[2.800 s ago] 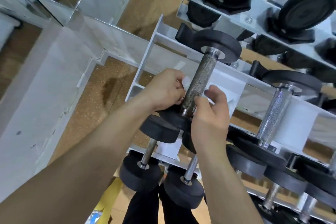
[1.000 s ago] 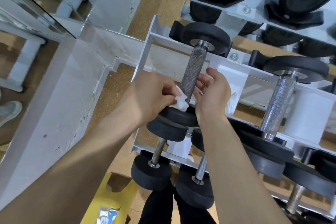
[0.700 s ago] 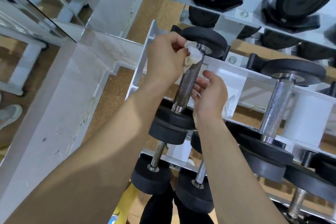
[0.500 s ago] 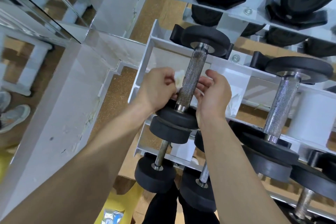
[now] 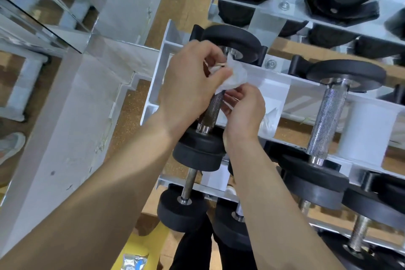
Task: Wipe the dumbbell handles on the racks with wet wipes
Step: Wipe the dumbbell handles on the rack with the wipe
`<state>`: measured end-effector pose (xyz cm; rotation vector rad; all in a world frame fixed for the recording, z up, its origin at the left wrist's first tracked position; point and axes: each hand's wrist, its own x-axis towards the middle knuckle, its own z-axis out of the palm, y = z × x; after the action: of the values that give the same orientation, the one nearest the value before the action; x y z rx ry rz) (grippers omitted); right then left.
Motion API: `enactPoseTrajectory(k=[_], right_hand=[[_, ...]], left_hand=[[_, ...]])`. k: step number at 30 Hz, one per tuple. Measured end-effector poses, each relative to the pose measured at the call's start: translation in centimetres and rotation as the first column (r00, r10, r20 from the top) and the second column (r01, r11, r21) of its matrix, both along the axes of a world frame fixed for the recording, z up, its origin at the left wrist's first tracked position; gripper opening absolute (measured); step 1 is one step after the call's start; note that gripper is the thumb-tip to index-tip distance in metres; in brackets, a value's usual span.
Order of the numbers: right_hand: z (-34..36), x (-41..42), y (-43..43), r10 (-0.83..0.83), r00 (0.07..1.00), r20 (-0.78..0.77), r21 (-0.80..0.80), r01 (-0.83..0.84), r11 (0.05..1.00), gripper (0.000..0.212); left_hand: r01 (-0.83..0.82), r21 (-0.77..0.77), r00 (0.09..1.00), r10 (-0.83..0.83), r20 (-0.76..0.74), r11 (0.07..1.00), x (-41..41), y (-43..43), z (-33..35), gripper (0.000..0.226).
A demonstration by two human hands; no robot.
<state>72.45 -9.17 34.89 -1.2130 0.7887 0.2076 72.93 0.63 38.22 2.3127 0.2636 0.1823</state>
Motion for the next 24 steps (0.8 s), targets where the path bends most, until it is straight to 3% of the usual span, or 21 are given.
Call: enactPoseTrajectory(k=[3,5,8,10,13,17,19,21,24], right_hand=[[0.7,-0.2,-0.3,-0.049,0.999,0.009,0.0,0.049,0.999,0.017],[1.4,-0.7,-0.7,-0.035,0.998,0.061,-0.133,0.043,0.99,0.012],[3.0,-2.0,-1.9,0.164,0.971,0.172,-0.341,-0.097,0.935,0.011],[4.0,-2.9,-2.8,0.381,0.906,0.185,-0.386,-0.289,0.876,0.01],[5.5,-3.6,-3.7,0.582,0.79,0.192,-0.392,-0.482,0.783,0.022],[5.7,-2.1,-5.4,0.707,0.676,0.207,-0.459,-0.571,0.681,0.028],[5.2,-1.3,-5.5,0.763,0.618,0.189,-0.481,-0.619,0.621,0.023],[4.4,-0.5,-5.1,0.751,0.622,0.22,-0.558,-0.552,0.62,0.018],[3.3,0.4,-4.1,0.549,0.741,0.386,-0.654,-0.201,0.73,0.012]], left_hand=[[0.098,0.089,0.994,-0.093,-0.055,0.991,-1.6,0.3,0.9,0.012],[0.191,0.159,0.971,-0.163,-0.175,0.969,-2.8,0.6,1.6,0.017],[0.215,0.182,0.936,-0.149,-0.32,0.959,-4.2,0.6,2.1,0.02],[0.036,-0.006,0.965,-0.036,-0.26,0.999,-5.1,0.0,2.2,0.018],[-0.202,-0.31,0.975,0.16,-0.155,0.929,-5.9,-1.0,2.3,0.012],[-0.214,-0.691,0.974,0.096,-0.205,0.69,-6.3,-1.1,2.7,0.017],[-0.211,-0.73,0.973,0.07,-0.218,0.65,-6.4,-0.9,2.7,0.019],[-0.292,-0.685,0.956,0.207,-0.206,0.667,-6.5,-0.9,2.3,0.019],[-0.471,-0.542,0.874,0.45,-0.182,0.696,-6.8,-1.8,1.1,0.021]])
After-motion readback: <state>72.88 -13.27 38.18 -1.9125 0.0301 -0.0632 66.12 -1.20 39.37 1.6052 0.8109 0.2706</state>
